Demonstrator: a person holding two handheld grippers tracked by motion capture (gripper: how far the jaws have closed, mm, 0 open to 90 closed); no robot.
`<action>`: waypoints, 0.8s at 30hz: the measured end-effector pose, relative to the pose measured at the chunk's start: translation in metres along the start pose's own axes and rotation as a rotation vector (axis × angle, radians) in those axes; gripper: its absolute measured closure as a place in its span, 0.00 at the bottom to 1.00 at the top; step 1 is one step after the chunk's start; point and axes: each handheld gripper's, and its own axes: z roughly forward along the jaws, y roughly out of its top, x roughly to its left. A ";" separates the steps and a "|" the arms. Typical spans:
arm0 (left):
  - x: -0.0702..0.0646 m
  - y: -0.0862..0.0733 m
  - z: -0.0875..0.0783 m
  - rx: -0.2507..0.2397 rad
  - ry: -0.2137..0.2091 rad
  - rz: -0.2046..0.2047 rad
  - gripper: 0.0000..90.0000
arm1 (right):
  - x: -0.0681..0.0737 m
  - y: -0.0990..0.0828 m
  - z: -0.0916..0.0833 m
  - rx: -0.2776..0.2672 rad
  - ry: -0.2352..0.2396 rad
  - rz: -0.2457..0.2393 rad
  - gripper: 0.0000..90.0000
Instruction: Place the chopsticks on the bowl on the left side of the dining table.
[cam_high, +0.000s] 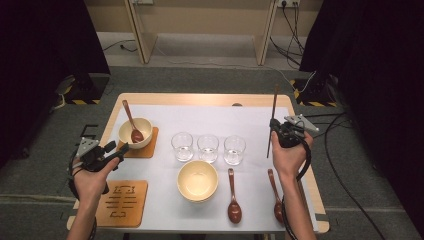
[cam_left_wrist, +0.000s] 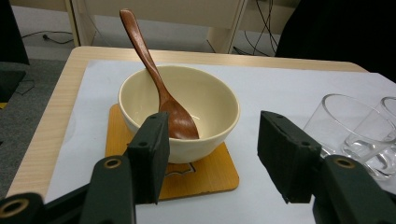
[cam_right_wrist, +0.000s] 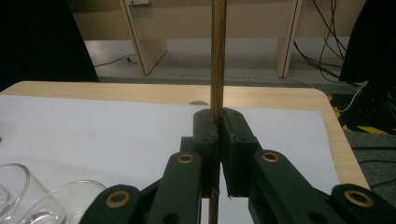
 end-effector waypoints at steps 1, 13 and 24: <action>0.000 0.000 0.000 0.001 0.000 -0.002 0.48 | 0.001 0.000 0.001 -0.008 -0.001 0.001 0.95; 0.000 0.000 0.000 0.001 0.002 0.000 0.48 | 0.007 0.000 0.008 -0.017 0.009 0.003 0.95; 0.000 0.000 -0.001 0.000 0.000 0.003 0.48 | 0.017 0.003 0.015 -0.049 0.016 -0.002 0.95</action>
